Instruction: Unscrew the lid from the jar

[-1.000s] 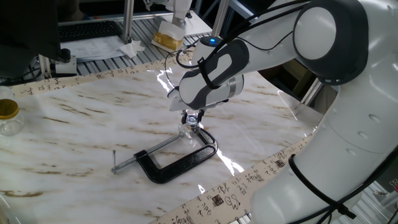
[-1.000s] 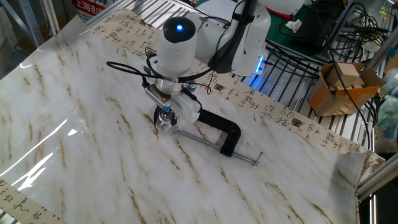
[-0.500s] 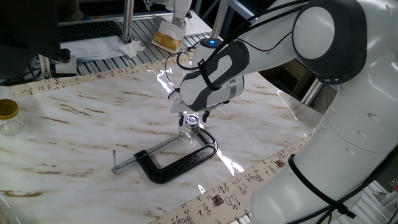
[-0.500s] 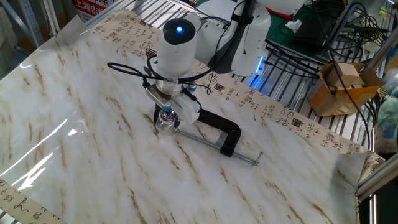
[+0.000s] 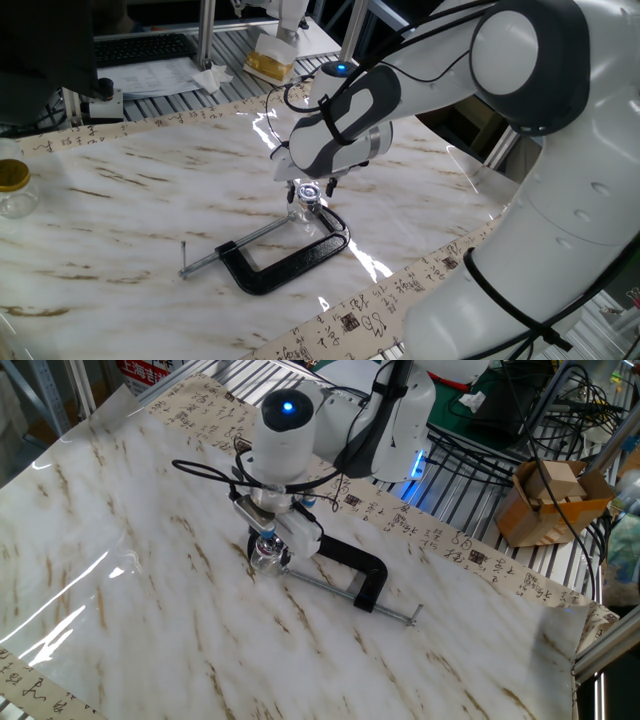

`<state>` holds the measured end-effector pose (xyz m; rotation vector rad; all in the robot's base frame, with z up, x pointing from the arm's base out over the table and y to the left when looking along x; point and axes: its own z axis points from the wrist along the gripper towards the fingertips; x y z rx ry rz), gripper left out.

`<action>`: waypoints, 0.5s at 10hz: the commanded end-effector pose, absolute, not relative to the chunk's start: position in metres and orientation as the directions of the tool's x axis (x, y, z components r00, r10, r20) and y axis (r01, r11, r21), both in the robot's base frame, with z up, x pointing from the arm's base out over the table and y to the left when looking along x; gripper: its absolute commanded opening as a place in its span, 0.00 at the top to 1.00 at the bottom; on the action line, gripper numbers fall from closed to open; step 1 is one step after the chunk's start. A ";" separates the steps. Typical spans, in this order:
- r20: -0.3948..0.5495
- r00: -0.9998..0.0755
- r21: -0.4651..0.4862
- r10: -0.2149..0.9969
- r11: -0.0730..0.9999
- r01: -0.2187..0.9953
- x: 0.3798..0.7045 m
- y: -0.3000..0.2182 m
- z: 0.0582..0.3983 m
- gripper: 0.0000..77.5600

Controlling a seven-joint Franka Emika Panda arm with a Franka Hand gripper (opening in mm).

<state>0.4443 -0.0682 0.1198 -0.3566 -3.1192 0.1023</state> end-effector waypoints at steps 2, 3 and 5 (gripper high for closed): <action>0.007 -0.684 -0.027 0.729 0.684 0.729 0.438 -0.074 0.140 0.00; -0.002 -0.631 -0.018 0.775 0.631 0.775 0.438 -0.074 0.140 0.00; -0.015 -0.519 0.000 0.855 0.519 0.855 0.438 -0.074 0.141 0.00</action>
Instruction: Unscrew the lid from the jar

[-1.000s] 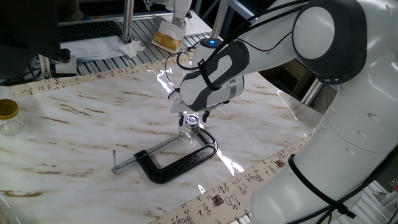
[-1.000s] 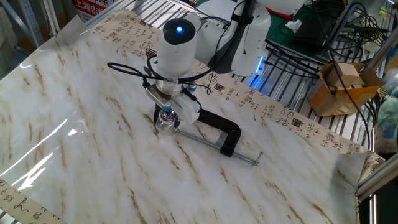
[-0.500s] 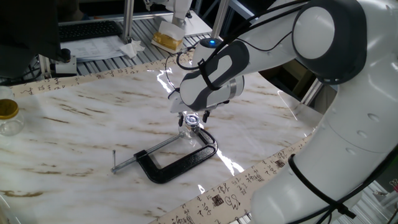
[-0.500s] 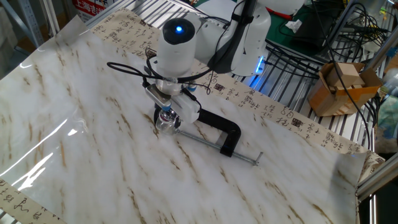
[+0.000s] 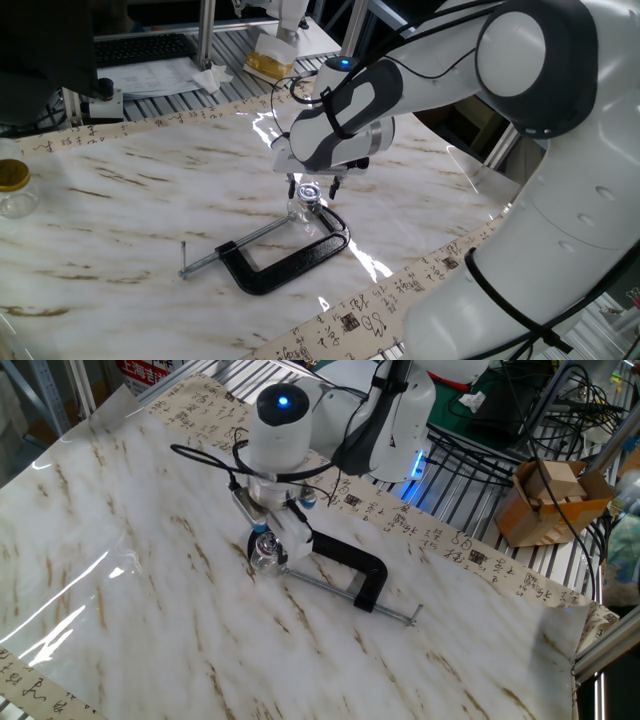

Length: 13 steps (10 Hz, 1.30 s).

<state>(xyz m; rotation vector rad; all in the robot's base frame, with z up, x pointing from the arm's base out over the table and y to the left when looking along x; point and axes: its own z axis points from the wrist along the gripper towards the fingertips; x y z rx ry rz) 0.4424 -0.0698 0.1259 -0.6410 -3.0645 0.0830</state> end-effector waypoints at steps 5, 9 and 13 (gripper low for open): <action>-0.003 -0.211 0.097 0.978 0.210 0.973 0.438 -0.074 0.141 0.00; 0.016 -0.035 0.157 0.999 0.033 0.987 0.438 -0.074 0.141 0.00; 0.027 0.059 0.187 0.998 -0.063 0.980 0.437 -0.074 0.141 0.00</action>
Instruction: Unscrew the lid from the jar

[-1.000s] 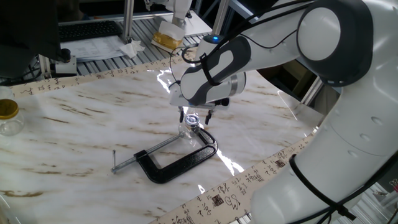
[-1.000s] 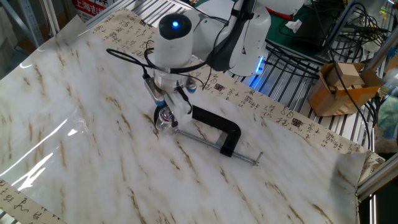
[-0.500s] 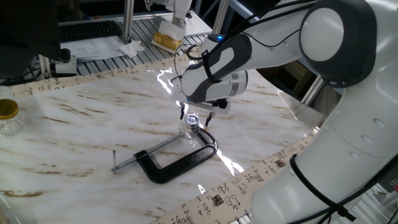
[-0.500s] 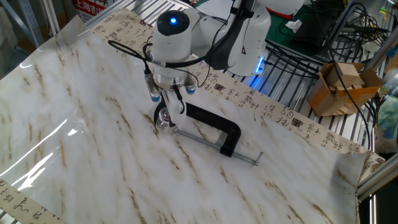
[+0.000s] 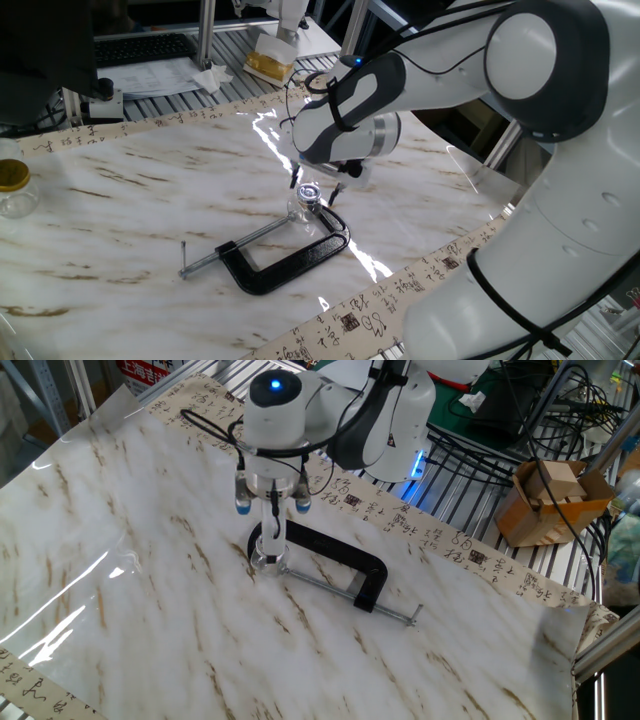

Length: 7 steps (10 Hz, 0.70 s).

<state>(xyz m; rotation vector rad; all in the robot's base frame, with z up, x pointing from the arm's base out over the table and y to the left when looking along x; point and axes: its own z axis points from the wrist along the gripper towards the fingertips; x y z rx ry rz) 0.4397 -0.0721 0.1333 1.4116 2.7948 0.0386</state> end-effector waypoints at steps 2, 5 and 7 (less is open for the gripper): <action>0.032 0.084 0.192 0.996 -0.089 0.977 0.437 -0.074 0.141 0.00; 0.036 0.138 0.193 0.990 -0.142 0.971 0.437 -0.074 0.141 0.00; 0.034 0.158 0.193 0.987 -0.162 0.968 0.436 -0.074 0.140 0.00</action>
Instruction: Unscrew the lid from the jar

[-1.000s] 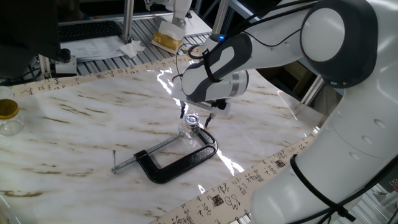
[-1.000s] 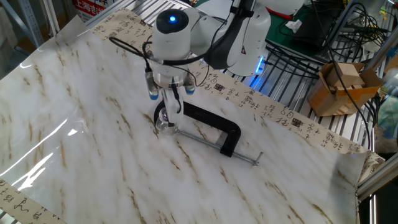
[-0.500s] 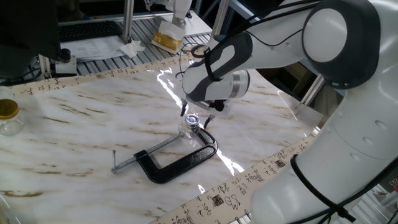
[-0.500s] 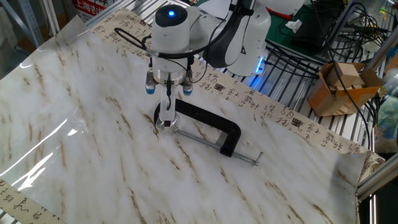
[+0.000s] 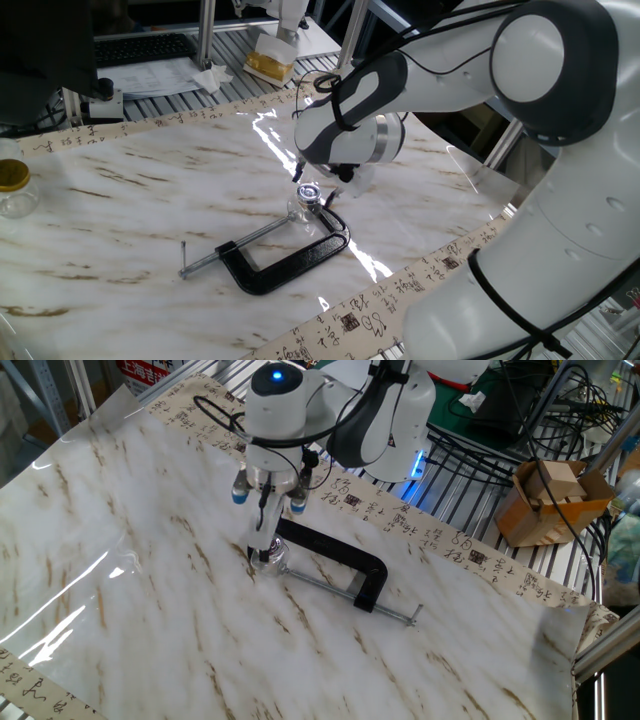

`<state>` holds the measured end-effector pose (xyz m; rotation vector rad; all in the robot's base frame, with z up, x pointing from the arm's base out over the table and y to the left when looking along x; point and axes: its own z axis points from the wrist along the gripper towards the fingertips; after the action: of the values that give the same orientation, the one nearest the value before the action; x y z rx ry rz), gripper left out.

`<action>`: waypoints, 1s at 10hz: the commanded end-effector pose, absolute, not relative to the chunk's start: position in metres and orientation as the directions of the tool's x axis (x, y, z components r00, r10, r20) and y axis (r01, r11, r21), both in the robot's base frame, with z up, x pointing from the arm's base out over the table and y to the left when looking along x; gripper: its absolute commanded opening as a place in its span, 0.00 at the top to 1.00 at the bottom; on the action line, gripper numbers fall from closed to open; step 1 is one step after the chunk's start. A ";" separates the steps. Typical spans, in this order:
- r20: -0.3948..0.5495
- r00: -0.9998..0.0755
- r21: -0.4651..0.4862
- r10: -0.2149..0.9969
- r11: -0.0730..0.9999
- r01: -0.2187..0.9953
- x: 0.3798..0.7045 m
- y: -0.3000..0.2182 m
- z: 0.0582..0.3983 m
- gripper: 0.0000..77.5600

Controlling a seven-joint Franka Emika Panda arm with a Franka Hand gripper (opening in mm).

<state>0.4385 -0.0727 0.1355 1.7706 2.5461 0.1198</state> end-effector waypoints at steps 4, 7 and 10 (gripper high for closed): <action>0.040 0.189 0.188 0.981 -0.193 0.963 0.437 -0.074 0.140 0.00; 0.035 0.188 0.174 0.982 -0.191 0.966 0.437 -0.074 0.139 0.00; 0.031 0.172 0.145 0.985 -0.174 0.974 0.437 -0.073 0.138 0.00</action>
<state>0.4367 -0.0731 0.1377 2.2463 2.0586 0.1857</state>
